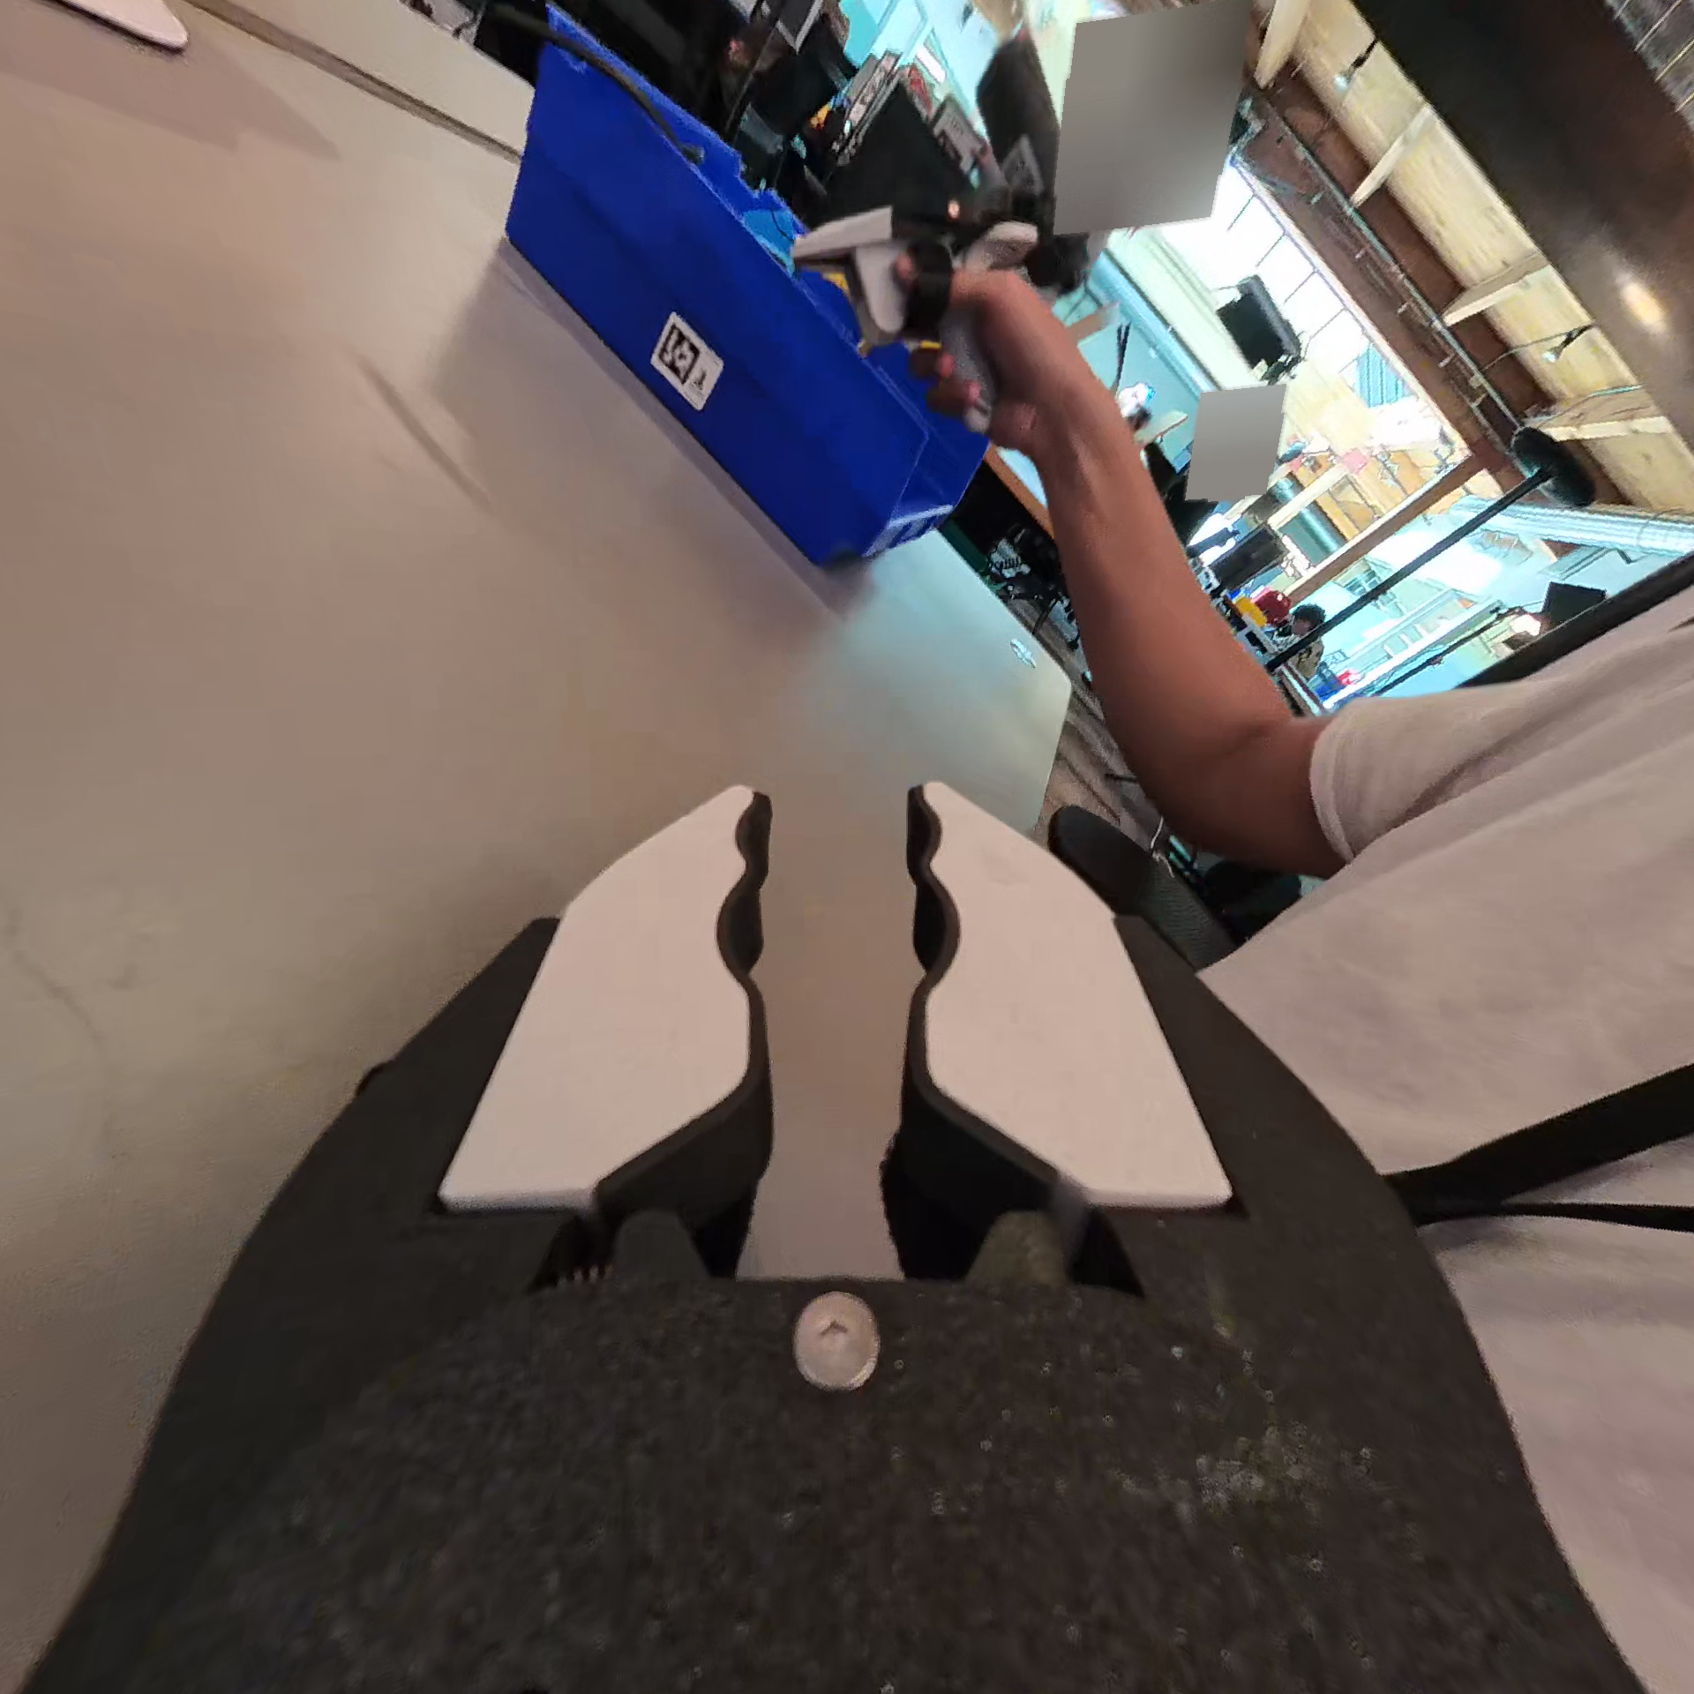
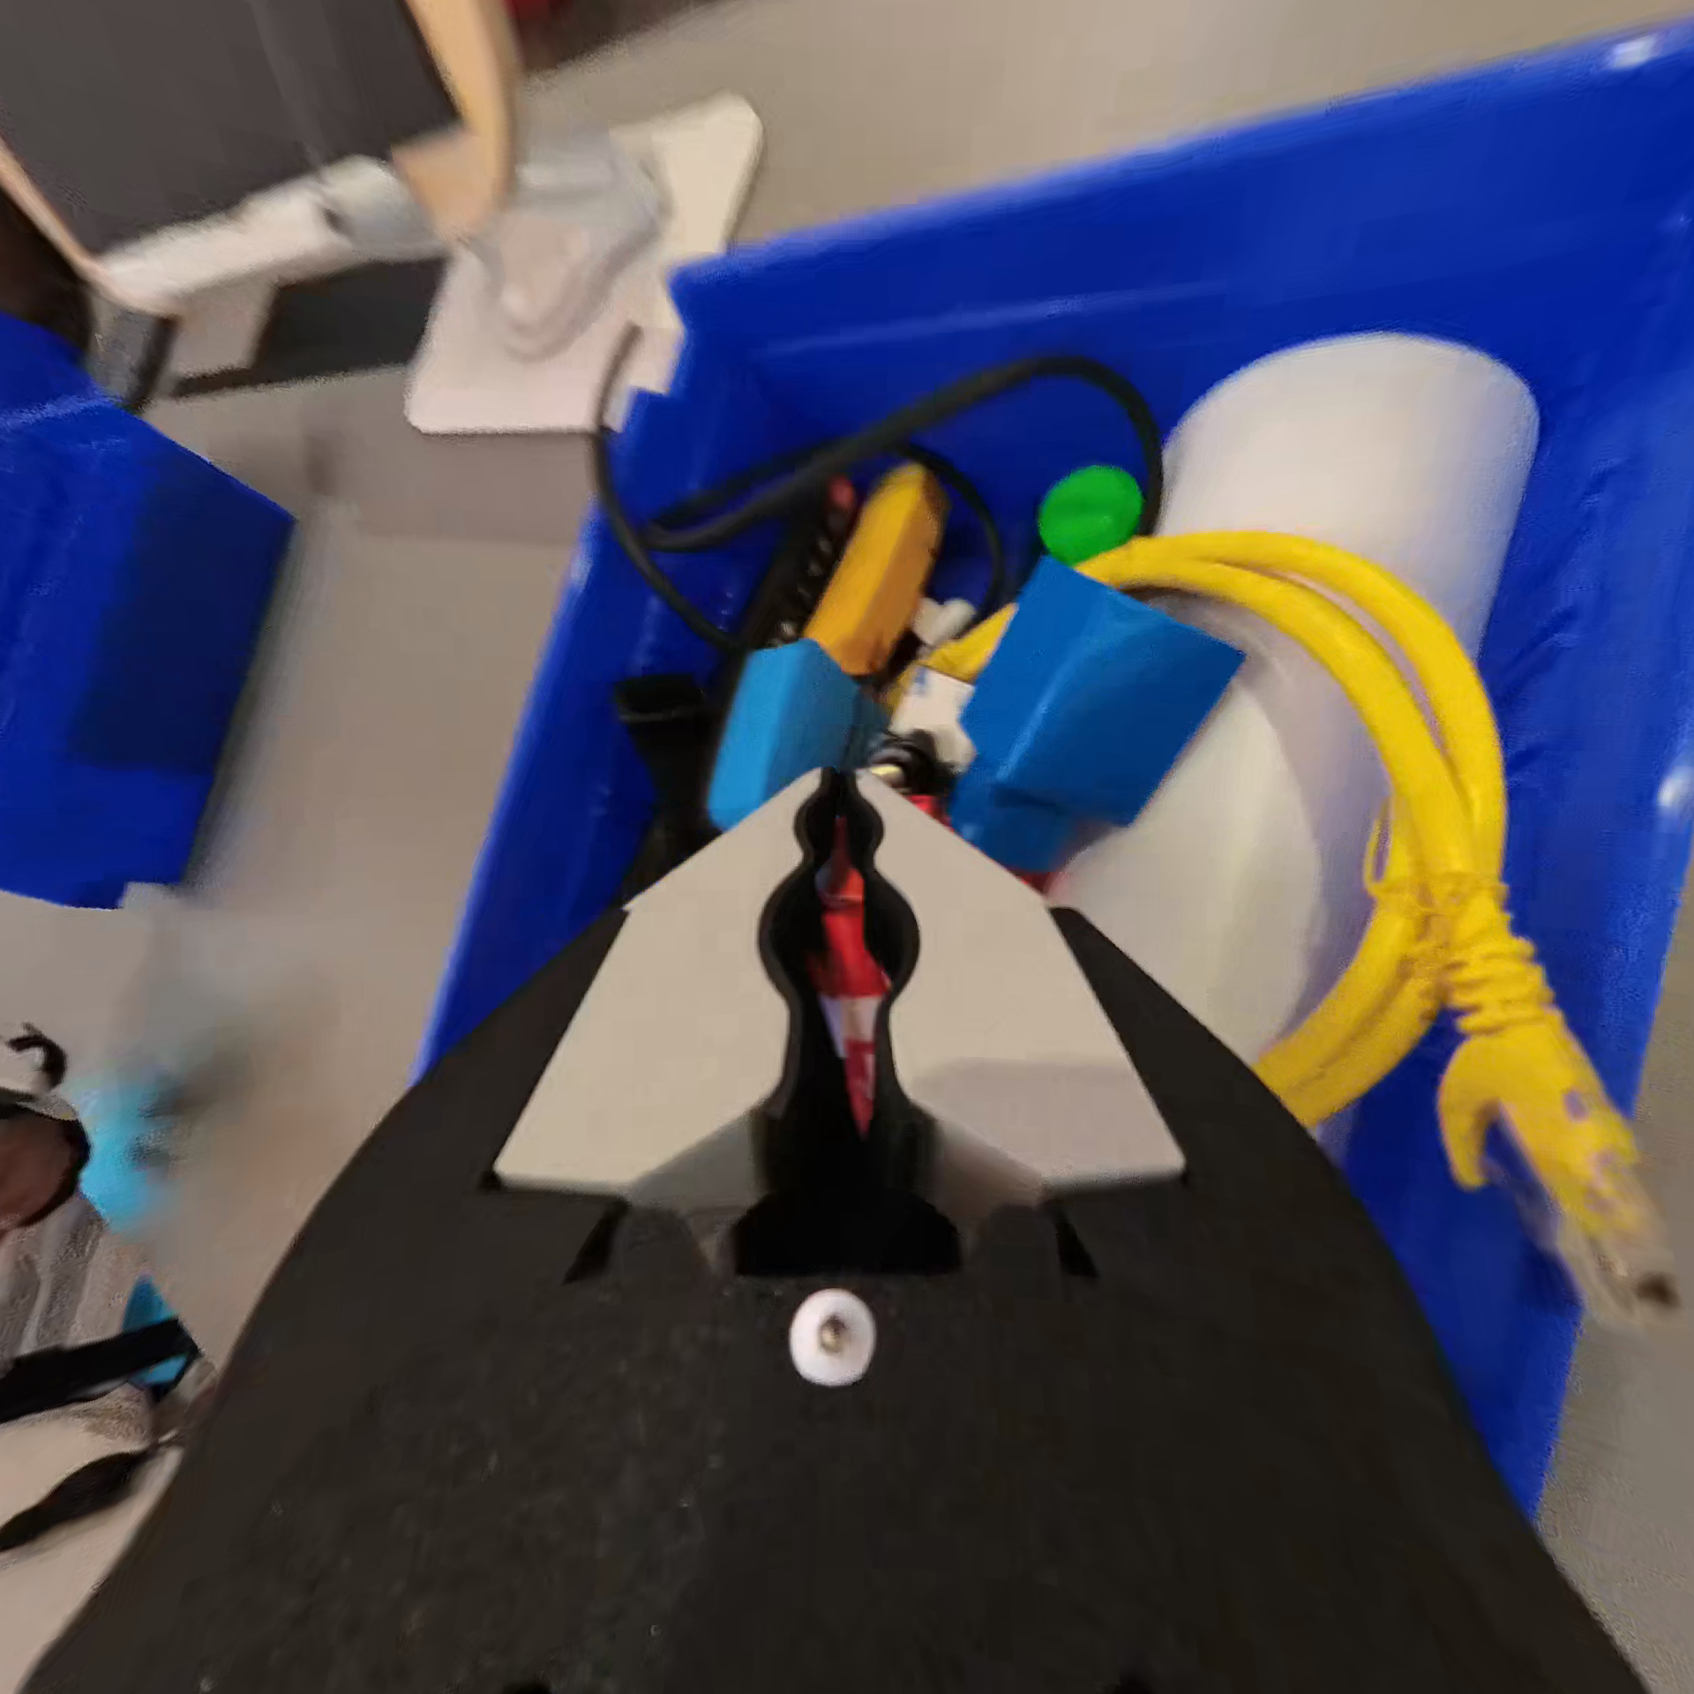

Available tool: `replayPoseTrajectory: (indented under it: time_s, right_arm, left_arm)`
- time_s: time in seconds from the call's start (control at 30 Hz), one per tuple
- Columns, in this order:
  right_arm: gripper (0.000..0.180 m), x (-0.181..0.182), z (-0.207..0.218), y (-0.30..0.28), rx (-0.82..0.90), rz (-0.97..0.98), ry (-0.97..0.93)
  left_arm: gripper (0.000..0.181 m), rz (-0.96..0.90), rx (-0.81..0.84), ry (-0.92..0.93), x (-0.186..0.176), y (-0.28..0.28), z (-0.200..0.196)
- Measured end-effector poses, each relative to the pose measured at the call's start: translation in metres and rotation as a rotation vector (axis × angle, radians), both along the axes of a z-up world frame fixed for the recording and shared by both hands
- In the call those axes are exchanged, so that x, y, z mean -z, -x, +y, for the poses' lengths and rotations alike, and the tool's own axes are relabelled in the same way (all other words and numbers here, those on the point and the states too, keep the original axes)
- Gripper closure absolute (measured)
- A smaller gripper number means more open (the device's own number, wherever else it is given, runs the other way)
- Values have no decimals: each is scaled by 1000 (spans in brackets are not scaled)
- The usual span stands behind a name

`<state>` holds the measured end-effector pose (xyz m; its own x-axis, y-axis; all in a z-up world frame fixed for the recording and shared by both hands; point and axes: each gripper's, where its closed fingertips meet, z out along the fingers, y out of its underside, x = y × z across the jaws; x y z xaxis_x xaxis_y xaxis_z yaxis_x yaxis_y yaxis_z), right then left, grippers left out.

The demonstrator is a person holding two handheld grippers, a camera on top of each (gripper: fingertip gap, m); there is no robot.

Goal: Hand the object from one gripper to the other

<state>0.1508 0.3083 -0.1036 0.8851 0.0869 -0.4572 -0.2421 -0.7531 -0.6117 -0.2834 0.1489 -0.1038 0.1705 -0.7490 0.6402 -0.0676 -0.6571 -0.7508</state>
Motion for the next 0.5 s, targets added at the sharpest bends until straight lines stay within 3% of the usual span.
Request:
replayPoseTrajectory:
  time_s: [0.07,0.13,0.3,0.4,0.5]
  right_arm:
    - [179,9,4,-4,1,-10,35]
    - [164,6,2,-7,-6,-79,21]
    - [144,-60,-21,3,65,-222,-225]
    - [144,-89,-51,44,27,-323,-408]
    - [149,-72,-84,126,-112,-192,-518]
  left_arm:
    - [153,13,22,19,3,2,-2]
    - [153,27,14,26,5,5,-1]
    - [152,133,-26,-72,13,16,5]
    - [150,153,-48,-150,4,23,10]
    - [146,177,-1,-219,-12,31,23]
